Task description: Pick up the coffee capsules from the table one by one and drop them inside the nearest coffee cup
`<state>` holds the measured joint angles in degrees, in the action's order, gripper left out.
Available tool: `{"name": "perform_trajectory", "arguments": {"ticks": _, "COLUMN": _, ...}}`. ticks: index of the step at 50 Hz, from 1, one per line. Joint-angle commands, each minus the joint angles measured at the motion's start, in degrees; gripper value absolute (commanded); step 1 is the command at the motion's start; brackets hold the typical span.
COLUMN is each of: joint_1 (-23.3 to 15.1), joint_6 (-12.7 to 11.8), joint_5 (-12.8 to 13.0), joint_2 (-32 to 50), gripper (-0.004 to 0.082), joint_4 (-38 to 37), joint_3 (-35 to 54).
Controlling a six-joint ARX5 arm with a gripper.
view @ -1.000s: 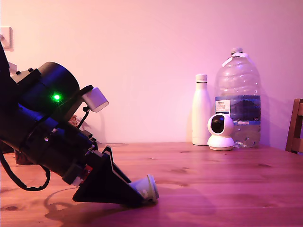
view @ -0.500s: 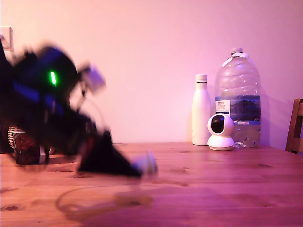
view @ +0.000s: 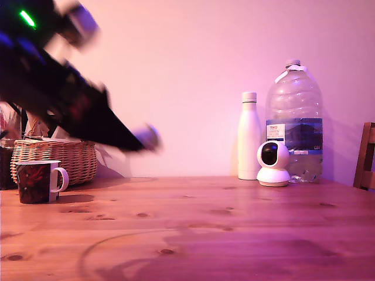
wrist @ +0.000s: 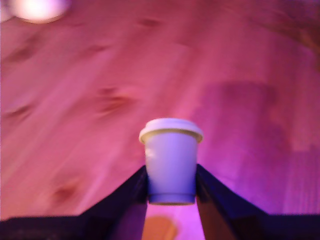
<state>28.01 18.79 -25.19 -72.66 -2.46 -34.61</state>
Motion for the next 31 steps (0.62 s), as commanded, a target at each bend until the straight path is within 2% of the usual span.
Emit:
{"name": "perform_trajectory", "arguments": {"ticks": 1, "joint_1": -0.9, "joint_6": -0.9, "joint_5": 1.4, "joint_2": 2.0, "gripper": 0.0092, "joint_4": 1.8, "joint_3": 0.1}}
{"name": "perform_trajectory", "arguments": {"ticks": 5, "joint_1": -2.0, "joint_6": -1.1, "joint_5": 3.8, "joint_2": 4.9, "gripper": 0.0092, "joint_4": 4.4, "joint_3": 0.1}}
{"name": "perform_trajectory", "arguments": {"ticks": 7, "joint_1": -2.6, "joint_6": -2.5, "joint_5": 5.0, "joint_2": 6.3, "gripper": 0.0092, "joint_4": 5.6, "joint_3": 0.1}}
{"name": "perform_trajectory", "arguments": {"ticks": 10, "joint_1": -3.4, "joint_6": -2.6, "joint_5": 6.3, "joint_2": 8.2, "gripper": 0.0092, "joint_4": 7.0, "joint_3": 0.1}}
{"name": "perform_trajectory", "arguments": {"ticks": 12, "joint_1": -4.0, "joint_6": -3.7, "joint_5": 7.3, "joint_2": 9.4, "gripper": 0.0092, "joint_4": 8.0, "joint_3": 0.1}}
{"name": "perform_trajectory", "arguments": {"ticks": 17, "joint_1": -5.1, "joint_6": -3.7, "joint_5": 9.3, "joint_2": 12.2, "gripper": 0.0092, "joint_4": 9.8, "joint_3": 0.1}}
{"name": "perform_trajectory", "arguments": {"ticks": 31, "joint_1": -6.8, "joint_6": -4.6, "joint_5": 10.7, "joint_2": 17.7, "gripper": 0.0092, "joint_4": 11.5, "joint_3": 0.1}}
